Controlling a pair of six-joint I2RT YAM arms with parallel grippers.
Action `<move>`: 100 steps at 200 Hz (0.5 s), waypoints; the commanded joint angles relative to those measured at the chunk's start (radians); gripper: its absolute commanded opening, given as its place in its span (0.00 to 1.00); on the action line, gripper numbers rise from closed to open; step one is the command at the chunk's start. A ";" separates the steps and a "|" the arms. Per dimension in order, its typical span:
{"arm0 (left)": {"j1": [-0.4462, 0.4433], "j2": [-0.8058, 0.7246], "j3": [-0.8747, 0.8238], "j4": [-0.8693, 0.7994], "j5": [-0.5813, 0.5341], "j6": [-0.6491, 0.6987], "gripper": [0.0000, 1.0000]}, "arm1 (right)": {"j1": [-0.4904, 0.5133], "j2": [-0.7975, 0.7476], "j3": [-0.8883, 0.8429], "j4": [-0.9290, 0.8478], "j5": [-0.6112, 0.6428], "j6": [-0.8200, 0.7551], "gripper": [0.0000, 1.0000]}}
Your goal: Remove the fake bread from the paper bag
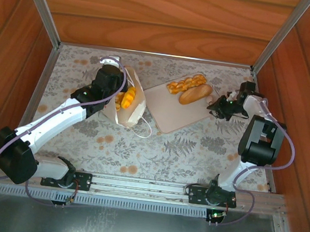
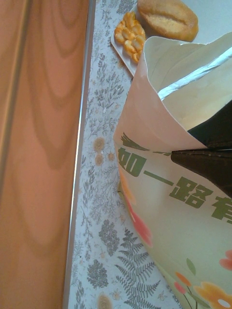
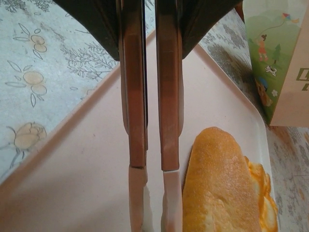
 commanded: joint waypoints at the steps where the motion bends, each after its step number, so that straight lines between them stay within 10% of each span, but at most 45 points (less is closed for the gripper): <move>1: 0.007 -0.025 -0.014 0.033 -0.003 -0.009 0.00 | 0.016 -0.077 -0.062 0.008 -0.051 0.015 0.30; 100: 0.006 -0.032 -0.019 0.033 -0.001 -0.011 0.00 | 0.097 -0.217 -0.197 0.049 -0.066 0.053 0.30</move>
